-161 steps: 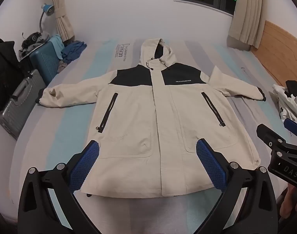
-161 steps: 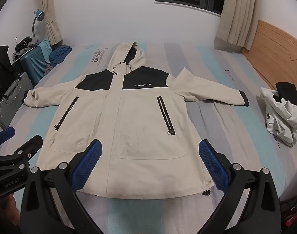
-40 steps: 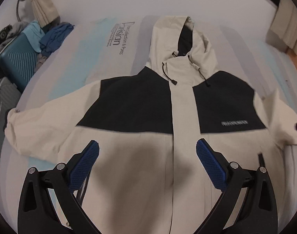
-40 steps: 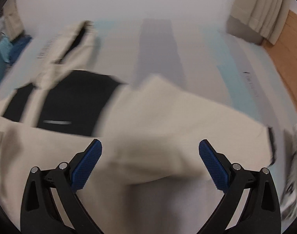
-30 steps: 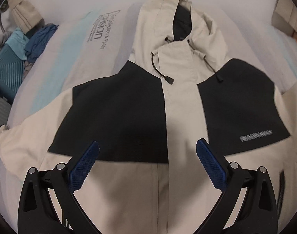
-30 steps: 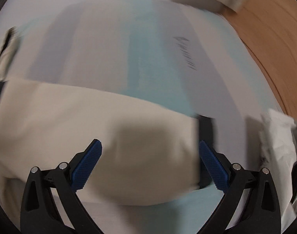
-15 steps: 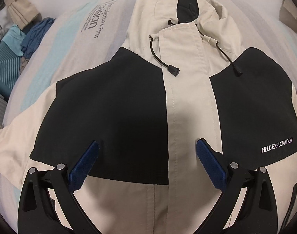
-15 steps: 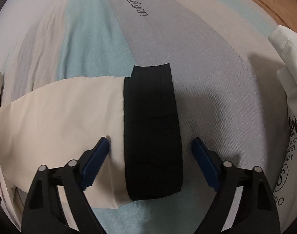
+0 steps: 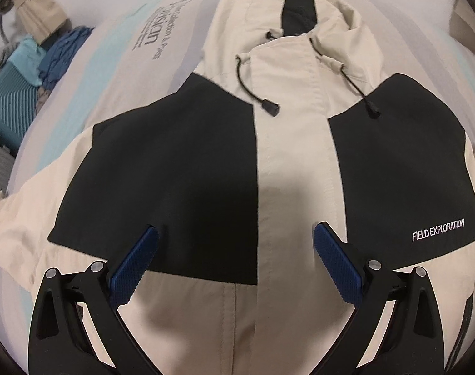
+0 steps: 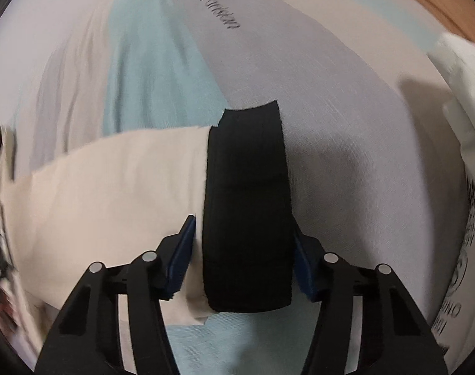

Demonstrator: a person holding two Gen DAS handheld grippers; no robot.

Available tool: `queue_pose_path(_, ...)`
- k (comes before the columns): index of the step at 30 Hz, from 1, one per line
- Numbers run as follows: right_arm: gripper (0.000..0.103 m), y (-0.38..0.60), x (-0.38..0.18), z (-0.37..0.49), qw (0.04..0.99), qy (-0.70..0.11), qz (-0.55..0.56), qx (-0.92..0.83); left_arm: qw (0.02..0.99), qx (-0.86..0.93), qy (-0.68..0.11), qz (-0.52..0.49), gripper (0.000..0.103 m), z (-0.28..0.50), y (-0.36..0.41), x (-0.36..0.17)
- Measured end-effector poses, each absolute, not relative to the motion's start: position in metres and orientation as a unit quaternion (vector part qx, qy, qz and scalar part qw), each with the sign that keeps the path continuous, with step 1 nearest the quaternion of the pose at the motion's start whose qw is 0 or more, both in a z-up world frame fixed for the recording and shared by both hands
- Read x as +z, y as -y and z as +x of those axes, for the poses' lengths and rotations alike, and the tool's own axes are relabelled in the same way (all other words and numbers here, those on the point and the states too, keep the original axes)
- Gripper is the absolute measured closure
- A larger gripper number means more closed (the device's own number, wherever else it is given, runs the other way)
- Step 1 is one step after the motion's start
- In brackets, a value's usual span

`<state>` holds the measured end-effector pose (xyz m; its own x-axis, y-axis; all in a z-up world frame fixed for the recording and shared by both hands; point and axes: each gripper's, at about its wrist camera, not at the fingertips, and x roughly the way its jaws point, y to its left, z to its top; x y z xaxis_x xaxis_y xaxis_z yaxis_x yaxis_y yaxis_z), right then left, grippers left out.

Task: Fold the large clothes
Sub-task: 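Grasp the black sleeve cuff with the right gripper, then fold the sleeve across the jacket body with the right gripper while the left gripper grasps the other cuff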

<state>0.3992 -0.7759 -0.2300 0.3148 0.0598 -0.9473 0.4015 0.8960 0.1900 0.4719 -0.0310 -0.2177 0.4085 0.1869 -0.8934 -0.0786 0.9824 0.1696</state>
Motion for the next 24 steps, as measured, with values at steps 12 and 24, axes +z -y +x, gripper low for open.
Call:
queue_pose_path(12, 0.054, 0.714, -0.131, 0.395, 0.824, -0.539, 0.16, -0.067, 0.836, 0.103, -0.536, 0.05, 0.006, 0.458, 0.017, -0.188)
queue_pose_path(24, 0.054, 0.501, -0.048, 0.426, 0.85, -0.509, 0.125, 0.058, 0.852, 0.092, -0.513, 0.046, 0.006, 0.441, -0.055, -0.164)
